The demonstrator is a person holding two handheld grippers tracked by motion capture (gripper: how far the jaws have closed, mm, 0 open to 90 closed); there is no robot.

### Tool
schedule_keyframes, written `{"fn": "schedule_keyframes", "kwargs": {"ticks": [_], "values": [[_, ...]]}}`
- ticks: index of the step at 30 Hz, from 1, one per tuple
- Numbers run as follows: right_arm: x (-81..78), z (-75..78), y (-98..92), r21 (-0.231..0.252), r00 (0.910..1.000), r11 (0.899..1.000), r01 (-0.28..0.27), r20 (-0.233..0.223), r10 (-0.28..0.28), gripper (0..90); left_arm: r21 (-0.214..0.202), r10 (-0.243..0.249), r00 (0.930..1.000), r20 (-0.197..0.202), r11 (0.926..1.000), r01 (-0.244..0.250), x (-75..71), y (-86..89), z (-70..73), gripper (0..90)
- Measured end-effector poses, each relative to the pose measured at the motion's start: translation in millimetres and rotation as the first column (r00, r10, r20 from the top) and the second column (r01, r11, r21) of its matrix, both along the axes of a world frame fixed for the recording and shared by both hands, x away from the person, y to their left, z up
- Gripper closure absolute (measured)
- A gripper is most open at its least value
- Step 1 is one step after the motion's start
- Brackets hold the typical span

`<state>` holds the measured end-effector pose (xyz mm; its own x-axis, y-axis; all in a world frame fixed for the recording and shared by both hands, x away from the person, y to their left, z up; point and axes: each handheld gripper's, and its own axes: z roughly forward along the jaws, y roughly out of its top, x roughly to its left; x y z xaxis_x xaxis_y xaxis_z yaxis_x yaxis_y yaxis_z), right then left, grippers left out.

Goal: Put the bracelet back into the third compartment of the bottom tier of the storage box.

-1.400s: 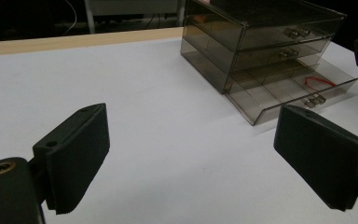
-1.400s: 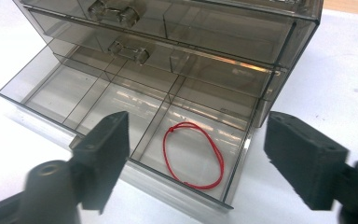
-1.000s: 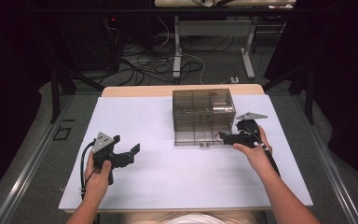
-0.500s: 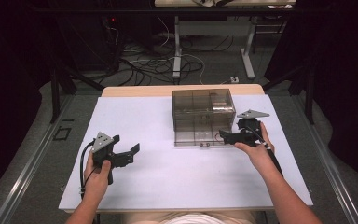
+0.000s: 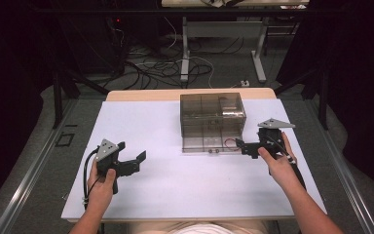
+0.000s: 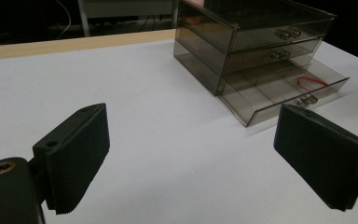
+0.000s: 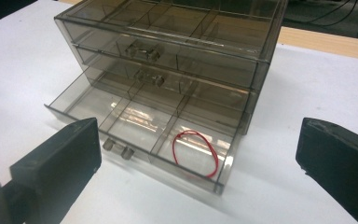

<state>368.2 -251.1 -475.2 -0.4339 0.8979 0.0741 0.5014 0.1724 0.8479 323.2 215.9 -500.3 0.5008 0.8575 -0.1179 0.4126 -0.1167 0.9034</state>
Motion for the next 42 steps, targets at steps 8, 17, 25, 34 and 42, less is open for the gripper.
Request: {"fn": "schedule_keyframes", "kwargs": {"ticks": [8, 17, 25, 34, 42], "values": [[-17.1, -1.4, -9.7, -0.016, 0.9992, 0.999, -0.04, 0.007, 0.04, 0.0, -0.005, 0.003, 1.0, -0.007, 1.0, -0.003, -0.3, -0.4, -0.6, 10.9], [-27.1, -3.8, -18.1, -0.017, 0.9985, 0.999, -0.049, 0.022, 0.05, 0.0, -0.004, 0.006, 1.0, -0.005, 1.0, -0.006, -1.5, -0.1, -0.7, 10.9], [-32.9, -10.4, -28.2, -0.025, 0.9995, 0.999, -0.025, 0.015, 0.026, 0.0, -0.001, 0.007, 1.0, -0.005, 1.0, -0.007, -1.6, 1.0, -0.8, 11.1], [-37.1, -24.7, -43.5, -0.031, 0.9995, 0.999, 0.011, 0.029, -0.01, 0.0, -0.001, 0.004, 1.0, -0.009, 1.0, -0.004, -1.6, 1.0, -0.7, 11.2], [-34.2, -37.7, -58.9, -0.028, 0.9978, 0.998, 0.064, 0.021, -0.063, 0.0, -0.001, 0.007, 0.9999, -0.008, 1.0, -0.007, -0.9, 1.4, -1.1, 11.2]]}}
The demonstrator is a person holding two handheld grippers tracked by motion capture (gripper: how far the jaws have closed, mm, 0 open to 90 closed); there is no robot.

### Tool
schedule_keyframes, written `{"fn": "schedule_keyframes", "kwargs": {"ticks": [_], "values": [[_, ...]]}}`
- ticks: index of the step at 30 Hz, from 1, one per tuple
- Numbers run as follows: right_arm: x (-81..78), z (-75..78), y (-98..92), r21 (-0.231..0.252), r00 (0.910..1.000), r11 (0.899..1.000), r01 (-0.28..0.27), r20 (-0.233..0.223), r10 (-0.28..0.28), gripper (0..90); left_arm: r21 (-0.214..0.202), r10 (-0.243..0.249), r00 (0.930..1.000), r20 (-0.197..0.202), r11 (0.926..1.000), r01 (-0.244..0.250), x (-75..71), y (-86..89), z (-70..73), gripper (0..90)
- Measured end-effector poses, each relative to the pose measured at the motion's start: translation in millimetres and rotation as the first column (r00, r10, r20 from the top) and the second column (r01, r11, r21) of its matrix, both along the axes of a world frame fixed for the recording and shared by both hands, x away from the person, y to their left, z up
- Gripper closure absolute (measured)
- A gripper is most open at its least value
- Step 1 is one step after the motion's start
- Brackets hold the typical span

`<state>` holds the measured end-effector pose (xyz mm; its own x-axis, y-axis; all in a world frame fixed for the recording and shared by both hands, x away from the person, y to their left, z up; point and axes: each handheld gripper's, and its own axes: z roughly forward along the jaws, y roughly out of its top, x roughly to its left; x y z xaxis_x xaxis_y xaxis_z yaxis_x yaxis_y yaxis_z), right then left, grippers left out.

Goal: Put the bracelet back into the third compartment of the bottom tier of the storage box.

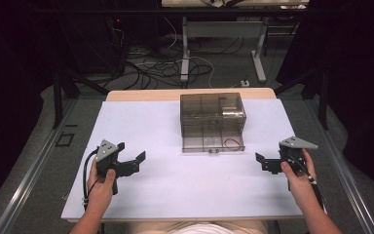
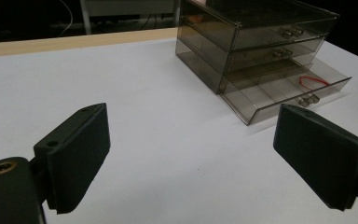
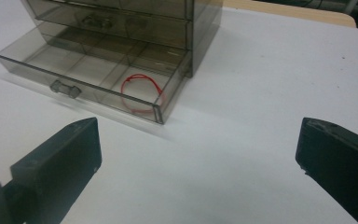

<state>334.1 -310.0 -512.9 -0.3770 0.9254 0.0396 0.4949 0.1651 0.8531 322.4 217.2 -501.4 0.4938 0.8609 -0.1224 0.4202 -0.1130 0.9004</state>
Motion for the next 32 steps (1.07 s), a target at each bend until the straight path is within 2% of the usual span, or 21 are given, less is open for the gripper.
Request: {"fn": "schedule_keyframes", "kwargs": {"ticks": [5, 6, 12, 16, 23, 32], "values": [[3.4, -7.2, -11.4, -0.005, 0.9994, 0.999, 0.033, -0.005, -0.033, 0.0, -0.003, -0.001, 1.0, -0.004, 1.0, 0.001, -0.2, 0.9, 0.4, 11.2], [4.8, -10.9, -15.1, 0.014, 0.9986, 0.999, 0.046, -0.026, -0.046, 0.0, -0.001, -0.001, 1.0, -0.003, 1.0, 0.001, -0.1, 1.1, 0.4, 11.2], [11.2, -17.2, -27.7, 0.0, 0.9957, 0.996, 0.084, -0.04, -0.084, 0.0, 0.001, 0.0, 1.0, -0.005, 1.0, 0.0, 0.4, 1.1, 0.2, 11.2], [13.3, -22.0, -37.9, 0.025, 0.9908, 0.993, 0.118, -0.07, -0.116, 0.0, 0.001, 0.001, 0.9999, -0.01, 1.0, 0.0, 0.9, 1.7, 0.0, 11.2], [15.5, -27.5, -41.7, 0.036, 0.9876, 0.991, 0.129, -0.095, -0.125, 0.4, 0.003, 0.006, 1.0, -0.005, 1.0, -0.006, 1.8, 1.6, -0.4, 11.2], [15.6, -29.1, -43.0, 0.008, 0.9876, 0.992, 0.128, -0.093, -0.127, 0.4, 0.0, 0.008, 0.9999, -0.013, 1.0, -0.008, 2.2, 0.0, -1.0, 11.3]]}}
